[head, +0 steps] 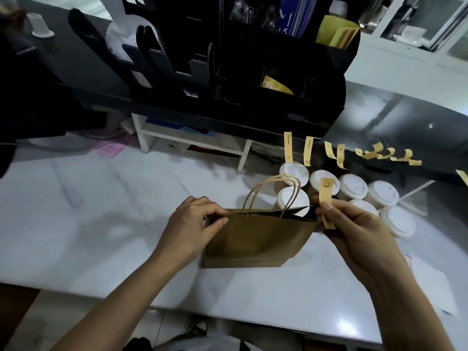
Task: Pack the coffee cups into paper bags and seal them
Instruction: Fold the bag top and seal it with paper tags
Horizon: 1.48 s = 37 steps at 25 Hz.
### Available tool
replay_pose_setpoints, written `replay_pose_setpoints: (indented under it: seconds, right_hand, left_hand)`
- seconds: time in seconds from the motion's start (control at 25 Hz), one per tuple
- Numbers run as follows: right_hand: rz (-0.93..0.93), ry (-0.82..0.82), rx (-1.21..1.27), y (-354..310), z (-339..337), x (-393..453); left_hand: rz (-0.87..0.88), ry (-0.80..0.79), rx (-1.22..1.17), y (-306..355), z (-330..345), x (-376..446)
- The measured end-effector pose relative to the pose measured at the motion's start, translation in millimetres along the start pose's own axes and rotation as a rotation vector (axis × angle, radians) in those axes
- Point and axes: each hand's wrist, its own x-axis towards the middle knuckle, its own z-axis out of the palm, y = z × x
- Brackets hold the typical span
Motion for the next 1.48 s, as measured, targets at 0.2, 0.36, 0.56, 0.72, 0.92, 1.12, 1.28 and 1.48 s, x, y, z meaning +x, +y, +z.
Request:
replay_pose_setpoints:
  seconds: [0.2, 0.36, 0.56, 0.72, 0.92, 1.12, 1.28, 1.48]
  right_hand:
    - [0.064, -0.096, -0.007, 33, 24, -20]
    - [0.094, -0.152, -0.039, 60, 67, -31]
    - [0.053, 0.023, 0.013, 80, 109, -25]
    - [0.067, 0.092, 0.094, 84, 122, -21]
    - [0.109, 0.129, 0.078, 85, 129, -22]
    - [0.09, 0.154, 0.02, 85, 129, -21]
    - [0.016, 0.151, -0.025, 85, 129, -21]
    - [-0.004, 0.176, -0.054, 87, 130, -17]
  left_hand:
    - [-0.089, 0.017, -0.074, 1, -2, -3]
    - [-0.121, 0.025, -0.082, 1, -2, -5]
    - [-0.074, 0.001, -0.078, 3, -4, -7]
    - [-0.049, -0.013, -0.09, 1, -5, -7]
    - [-0.081, 0.033, -0.163, 2, -5, -8]
    - [-0.07, 0.023, -0.163, 2, -6, -9]
    - [-0.071, 0.009, -0.169, 1, -6, -10]
    - [-0.064, -0.006, -0.169, 1, -6, -11]
